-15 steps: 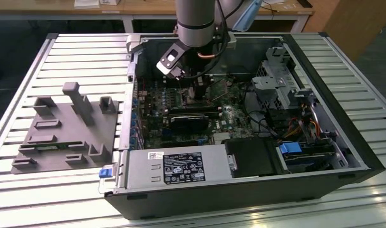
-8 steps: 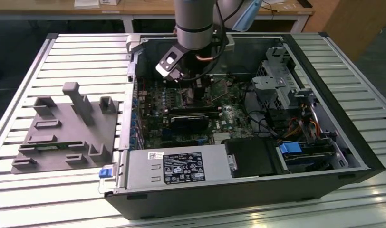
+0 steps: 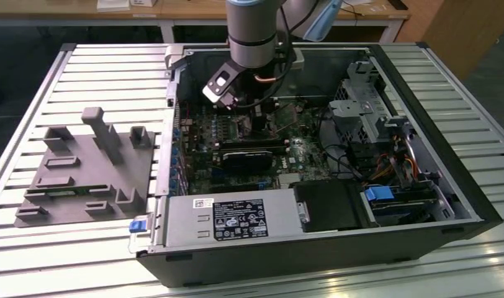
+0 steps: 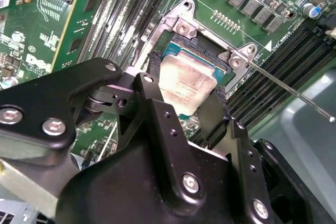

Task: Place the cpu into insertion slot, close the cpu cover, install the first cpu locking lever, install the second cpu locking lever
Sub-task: 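Place the cpu into insertion slot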

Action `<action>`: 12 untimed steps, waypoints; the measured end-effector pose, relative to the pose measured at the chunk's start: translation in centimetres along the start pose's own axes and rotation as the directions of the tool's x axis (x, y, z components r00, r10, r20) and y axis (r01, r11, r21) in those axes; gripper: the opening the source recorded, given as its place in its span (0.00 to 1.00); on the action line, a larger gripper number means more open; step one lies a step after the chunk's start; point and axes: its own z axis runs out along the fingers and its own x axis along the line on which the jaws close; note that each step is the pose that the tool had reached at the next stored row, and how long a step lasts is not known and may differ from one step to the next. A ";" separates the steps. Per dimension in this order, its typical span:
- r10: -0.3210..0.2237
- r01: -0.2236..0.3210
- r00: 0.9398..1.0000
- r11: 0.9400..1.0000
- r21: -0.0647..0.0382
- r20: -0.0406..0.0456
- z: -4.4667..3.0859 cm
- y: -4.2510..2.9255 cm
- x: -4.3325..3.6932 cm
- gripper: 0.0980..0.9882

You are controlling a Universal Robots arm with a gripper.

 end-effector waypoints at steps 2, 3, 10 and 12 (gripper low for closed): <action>0.003 -0.003 1.000 1.000 0.000 0.000 0.15 -0.02 0.01 0.49; 0.008 -0.008 1.000 1.000 0.000 0.001 0.23 -0.03 0.01 0.49; 0.028 -0.028 1.000 1.000 -0.001 0.002 0.61 -0.05 0.28 0.49; 0.028 -0.028 1.000 1.000 -0.001 0.002 0.73 -0.06 0.30 0.49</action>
